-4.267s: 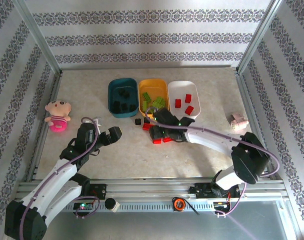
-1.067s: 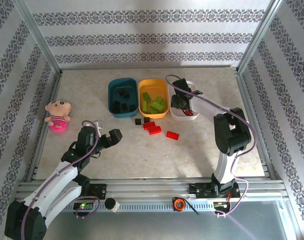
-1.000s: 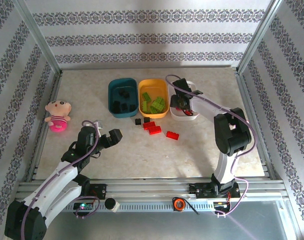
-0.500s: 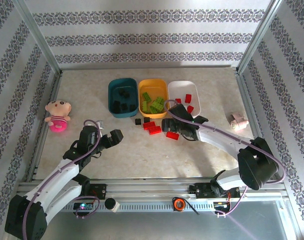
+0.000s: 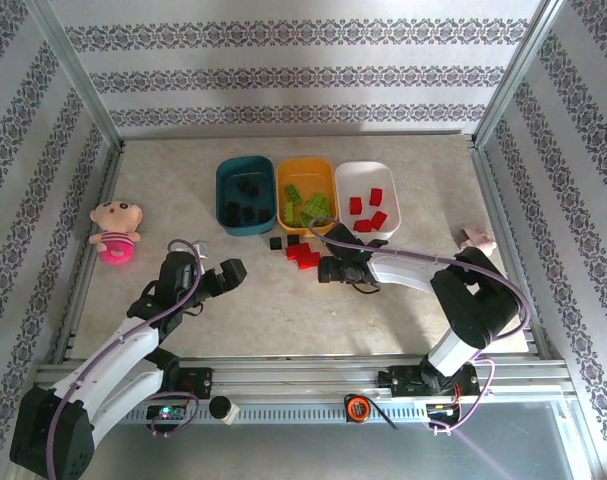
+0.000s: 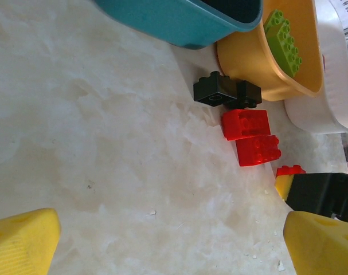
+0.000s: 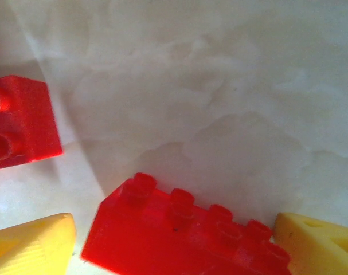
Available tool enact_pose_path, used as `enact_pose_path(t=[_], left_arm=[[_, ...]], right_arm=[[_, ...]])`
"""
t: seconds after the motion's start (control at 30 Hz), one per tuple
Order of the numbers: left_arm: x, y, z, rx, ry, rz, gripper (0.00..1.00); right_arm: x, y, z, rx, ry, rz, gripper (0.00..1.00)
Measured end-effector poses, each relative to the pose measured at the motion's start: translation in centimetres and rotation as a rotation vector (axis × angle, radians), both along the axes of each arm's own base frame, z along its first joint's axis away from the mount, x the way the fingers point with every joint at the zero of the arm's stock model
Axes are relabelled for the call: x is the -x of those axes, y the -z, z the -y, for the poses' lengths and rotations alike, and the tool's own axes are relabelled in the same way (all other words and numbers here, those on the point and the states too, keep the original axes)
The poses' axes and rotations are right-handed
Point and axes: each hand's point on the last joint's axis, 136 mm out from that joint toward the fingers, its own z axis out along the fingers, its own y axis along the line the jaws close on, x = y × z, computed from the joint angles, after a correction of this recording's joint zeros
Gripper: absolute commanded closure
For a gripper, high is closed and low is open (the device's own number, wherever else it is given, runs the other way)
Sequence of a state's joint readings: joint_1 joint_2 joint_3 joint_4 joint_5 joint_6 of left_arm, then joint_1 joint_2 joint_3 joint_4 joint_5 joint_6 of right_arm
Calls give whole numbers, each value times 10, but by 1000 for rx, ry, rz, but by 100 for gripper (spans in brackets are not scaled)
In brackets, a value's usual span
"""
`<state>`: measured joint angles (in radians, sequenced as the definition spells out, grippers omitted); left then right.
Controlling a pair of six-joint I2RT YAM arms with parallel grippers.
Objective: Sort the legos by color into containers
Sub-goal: Pick up the lego from the center of the table.
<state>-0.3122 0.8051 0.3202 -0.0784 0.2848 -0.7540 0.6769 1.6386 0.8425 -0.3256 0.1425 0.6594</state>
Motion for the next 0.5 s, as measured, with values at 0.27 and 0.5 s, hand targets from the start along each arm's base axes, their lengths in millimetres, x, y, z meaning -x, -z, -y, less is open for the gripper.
enact_pose_path(t=[0.27, 0.5], left_arm=[[0, 0, 0, 0, 0, 1, 0], [0, 0, 0, 0, 0, 1, 0]], right_arm=[[-1, -8, -3, -16, -13, 17, 46], [-20, -71, -8, -116, -37, 160, 51]])
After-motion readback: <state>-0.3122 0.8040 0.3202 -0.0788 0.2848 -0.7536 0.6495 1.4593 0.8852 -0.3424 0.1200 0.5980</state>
